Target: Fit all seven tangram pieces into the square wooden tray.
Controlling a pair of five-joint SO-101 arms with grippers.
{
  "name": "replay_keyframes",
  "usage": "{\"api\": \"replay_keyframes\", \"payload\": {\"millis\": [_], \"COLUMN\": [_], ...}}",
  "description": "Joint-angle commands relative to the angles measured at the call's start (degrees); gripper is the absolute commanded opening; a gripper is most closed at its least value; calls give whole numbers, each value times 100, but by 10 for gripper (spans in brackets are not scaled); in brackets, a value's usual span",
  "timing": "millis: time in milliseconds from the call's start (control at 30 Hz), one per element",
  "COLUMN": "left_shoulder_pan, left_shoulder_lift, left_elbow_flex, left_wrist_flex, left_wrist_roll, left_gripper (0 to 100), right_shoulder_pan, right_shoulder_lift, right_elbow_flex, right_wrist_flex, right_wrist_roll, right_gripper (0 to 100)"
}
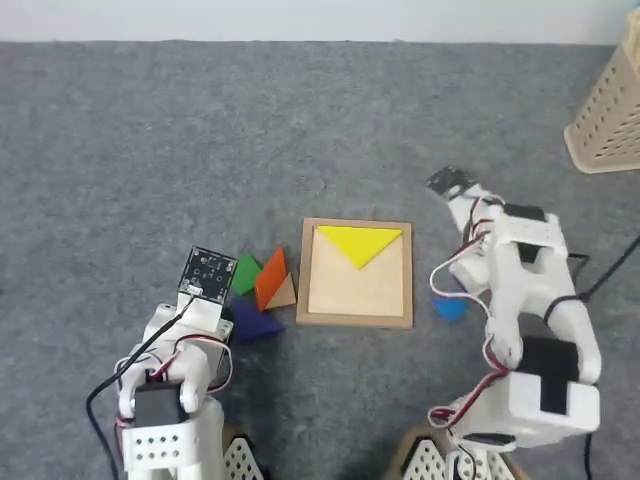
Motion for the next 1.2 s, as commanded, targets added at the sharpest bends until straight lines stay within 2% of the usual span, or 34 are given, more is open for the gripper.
{"api": "replay_keyframes", "payload": {"millis": [0,133,233,400,600,733,800,1000,1167], "left_shoulder_pan": [18,18,18,18,18,18,18,18,18], "left_shoulder_lift": [-105,-105,-105,-105,-105,-105,-105,-105,-105], "left_elbow_flex": [-31,-31,-31,-31,-31,-31,-31,-31,-31], "left_wrist_flex": [26,26,26,26,26,26,26,26,26], "left_wrist_roll": [-9,-9,-9,-9,-9,-9,-9,-9,-9], "left_gripper": [150,150,150,150,150,150,150,150,150], "right_shoulder_pan": [145,391,760,1182,998,1033,1059,1095,1174], "right_shoulder_lift": [-532,-1051,-1103,-804,-505,-189,92,804,1138], "right_elbow_flex": [-800,-1319,-1538,-1670,-1679,-1635,-1635,-1653,-1662], "right_wrist_flex": [734,1534,1719,1692,1692,1798,1780,1516,998], "right_wrist_roll": [-378,-510,-334,888,1547,2338,2259,791,44], "right_gripper": [245,244,245,246,246,246,246,246,247]}}
